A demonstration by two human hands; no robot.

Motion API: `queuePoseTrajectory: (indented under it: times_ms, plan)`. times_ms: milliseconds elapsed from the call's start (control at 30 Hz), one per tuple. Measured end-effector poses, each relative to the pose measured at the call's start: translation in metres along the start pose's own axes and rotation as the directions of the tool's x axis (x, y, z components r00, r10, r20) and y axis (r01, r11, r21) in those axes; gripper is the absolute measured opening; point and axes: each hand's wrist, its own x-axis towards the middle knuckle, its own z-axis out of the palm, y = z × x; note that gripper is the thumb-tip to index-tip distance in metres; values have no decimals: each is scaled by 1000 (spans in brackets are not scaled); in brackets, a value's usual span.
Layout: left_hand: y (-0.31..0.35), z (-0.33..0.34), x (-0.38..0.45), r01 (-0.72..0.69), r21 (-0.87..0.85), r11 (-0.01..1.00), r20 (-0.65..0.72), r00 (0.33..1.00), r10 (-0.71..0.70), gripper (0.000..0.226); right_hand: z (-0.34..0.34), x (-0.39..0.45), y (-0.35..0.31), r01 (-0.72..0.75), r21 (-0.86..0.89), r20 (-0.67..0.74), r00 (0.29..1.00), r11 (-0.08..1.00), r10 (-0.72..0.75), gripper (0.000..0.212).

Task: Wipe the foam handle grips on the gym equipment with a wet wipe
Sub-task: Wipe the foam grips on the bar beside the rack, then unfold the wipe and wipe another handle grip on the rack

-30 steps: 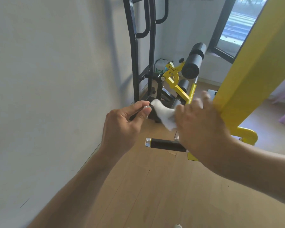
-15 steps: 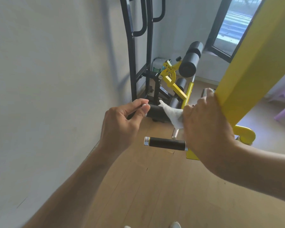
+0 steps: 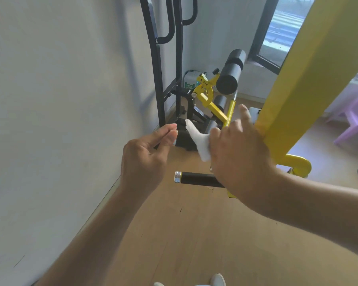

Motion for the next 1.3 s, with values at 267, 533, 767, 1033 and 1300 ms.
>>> queuePoseTrajectory:
  times_ms: [267, 533, 767, 1033, 1300]
  plan:
    - [1, -5, -2, -21, 25, 999, -22, 1000, 22, 25, 16, 12, -10, 47, 178, -163, 987, 983, -17, 19]
    - [1, 4, -15, -70, 41, 997, -32, 997, 71, 38, 17, -26, 7, 35, -129, -15, 999, 991, -37, 38]
    - [-28, 10, -64, 212, -50, 976, -156, 963, -218, 36, 14, -59, -7, 376, 551, -548, 836, 745, -17, 15]
    - [-17, 56, -176, 434, -238, 869, -352, 795, -494, 30, 87, -89, -21, 342, 935, -304, 909, 94, -284, 25]
    - [56, 120, -323, 410, -398, 821, -569, 591, -571, 74, 130, -161, -30, 559, 822, -416, 719, 108, -557, 16]
